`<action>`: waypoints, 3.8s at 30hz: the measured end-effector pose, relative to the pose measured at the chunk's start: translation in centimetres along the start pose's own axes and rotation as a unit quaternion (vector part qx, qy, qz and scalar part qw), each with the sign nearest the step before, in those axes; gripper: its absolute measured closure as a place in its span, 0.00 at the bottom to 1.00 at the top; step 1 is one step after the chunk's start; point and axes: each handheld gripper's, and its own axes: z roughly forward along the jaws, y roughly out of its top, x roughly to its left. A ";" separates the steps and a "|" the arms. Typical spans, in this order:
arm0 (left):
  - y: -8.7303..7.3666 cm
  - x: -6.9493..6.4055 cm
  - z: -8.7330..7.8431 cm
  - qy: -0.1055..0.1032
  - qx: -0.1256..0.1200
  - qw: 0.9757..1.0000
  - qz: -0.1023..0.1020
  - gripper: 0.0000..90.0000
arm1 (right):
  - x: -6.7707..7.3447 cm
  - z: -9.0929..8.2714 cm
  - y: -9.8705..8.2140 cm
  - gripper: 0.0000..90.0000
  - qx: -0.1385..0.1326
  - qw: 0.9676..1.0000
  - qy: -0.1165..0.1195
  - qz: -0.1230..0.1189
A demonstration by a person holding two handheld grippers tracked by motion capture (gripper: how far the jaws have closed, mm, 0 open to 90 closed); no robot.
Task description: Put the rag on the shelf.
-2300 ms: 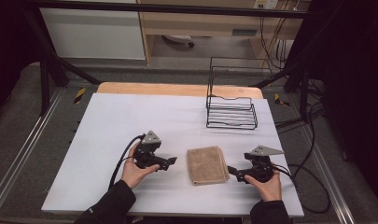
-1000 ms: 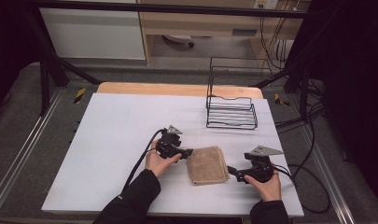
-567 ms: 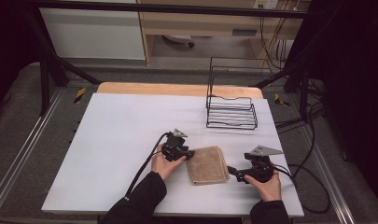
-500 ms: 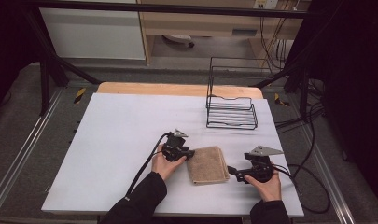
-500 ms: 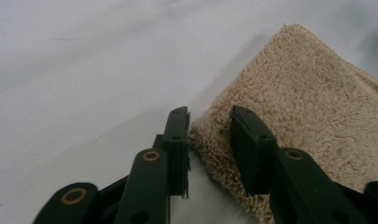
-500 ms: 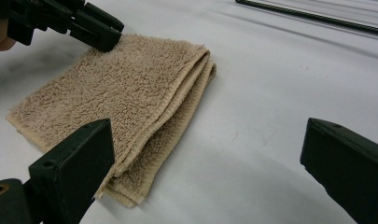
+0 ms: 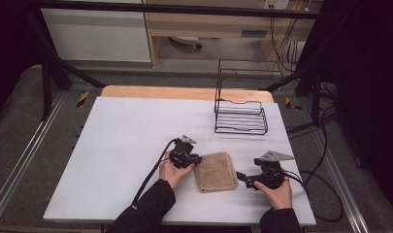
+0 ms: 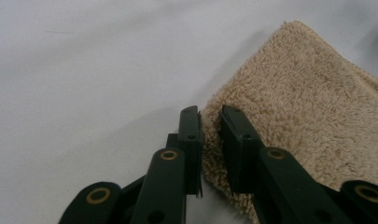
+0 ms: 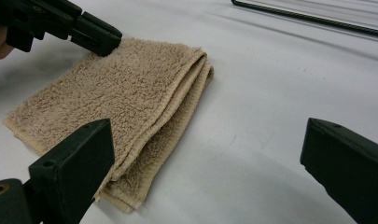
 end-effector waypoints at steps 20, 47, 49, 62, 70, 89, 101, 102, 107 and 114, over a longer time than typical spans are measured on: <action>-0.1 -0.3 0.1 0.009 -0.002 1.000 0.026 0.89 | 0.2 1.5 2.0 0.01 -0.014 1.000 -0.020 0.005; -0.3 -0.3 0.1 0.011 -0.006 0.999 0.040 0.89 | -0.1 7.2 4.2 0.62 0.046 0.999 -0.004 0.027; -0.3 -0.3 0.1 0.010 -0.006 0.999 0.040 0.89 | 0.0 7.2 4.2 0.65 0.051 0.998 0.000 0.033; -0.3 -0.2 0.1 0.004 -0.008 0.999 0.035 0.89 | 0.4 7.2 4.1 0.89 0.064 0.996 0.019 0.056; -0.3 0.2 0.0 -0.010 -0.011 0.999 0.030 0.89 | 0.4 7.1 4.1 0.92 0.064 0.996 0.021 0.065; 0.0 -0.1 -2.6 -0.041 -0.060 0.997 0.032 0.94 | 1.1 4.3 4.6 0.93 0.006 0.998 0.039 0.052; 0.4 -0.9 -4.0 -0.048 -0.086 0.994 0.048 0.94 | 1.5 2.5 4.9 0.93 -0.027 0.997 0.044 0.052; 0.4 -1.0 -4.1 -0.049 -0.088 0.994 0.049 0.94 | 1.6 2.3 4.9 0.93 -0.030 0.997 0.044 0.049; 0.7 -1.3 -4.8 -0.046 -0.097 0.993 0.057 0.94 | 1.9 1.7 5.3 0.93 -0.043 0.998 0.038 0.039; 1.3 -1.8 -5.5 -0.048 -0.107 0.991 0.067 0.94 | 2.1 0.7 5.7 0.93 -0.059 0.997 0.035 0.037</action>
